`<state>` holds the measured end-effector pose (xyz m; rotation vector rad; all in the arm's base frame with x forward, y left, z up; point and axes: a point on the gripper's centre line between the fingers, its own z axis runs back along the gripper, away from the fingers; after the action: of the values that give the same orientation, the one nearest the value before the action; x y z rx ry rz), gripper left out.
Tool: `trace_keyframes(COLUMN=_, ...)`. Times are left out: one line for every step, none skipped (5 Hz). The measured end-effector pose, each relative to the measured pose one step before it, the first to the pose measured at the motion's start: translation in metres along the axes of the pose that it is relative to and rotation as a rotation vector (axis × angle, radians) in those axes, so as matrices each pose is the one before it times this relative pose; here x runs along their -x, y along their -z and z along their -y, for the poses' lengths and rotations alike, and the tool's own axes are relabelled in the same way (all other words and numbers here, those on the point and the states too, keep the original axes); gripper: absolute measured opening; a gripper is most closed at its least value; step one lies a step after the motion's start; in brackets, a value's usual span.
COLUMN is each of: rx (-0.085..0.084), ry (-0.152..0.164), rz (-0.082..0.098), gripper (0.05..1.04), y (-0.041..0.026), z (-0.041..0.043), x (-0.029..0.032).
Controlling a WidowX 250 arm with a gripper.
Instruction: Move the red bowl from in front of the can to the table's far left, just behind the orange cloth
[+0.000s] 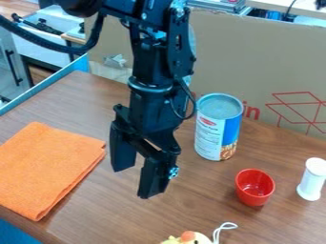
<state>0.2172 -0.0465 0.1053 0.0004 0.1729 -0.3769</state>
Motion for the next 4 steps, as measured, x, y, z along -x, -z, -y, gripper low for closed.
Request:
trace_keyframes(rx=0.0031, ry=-0.0001, rz=-0.0181, gripper=1.001, y=0.00484, z=0.00006, x=0.00042)
trace_keyframes(rx=-0.0375, ry=-0.0551, rz=0.1166, gripper=1.001, y=-0.00326, z=0.01032, x=-0.02114)
trace_keyframes(rx=-0.0005, ry=-0.0394, rz=0.1276, gripper=1.001, y=-0.01251, z=0.00545, x=-0.02595)
trace_keyframes(rx=0.0570, ry=-0.0482, rz=0.0306, gripper=1.001, y=0.00425, z=0.00879, x=-0.02220)
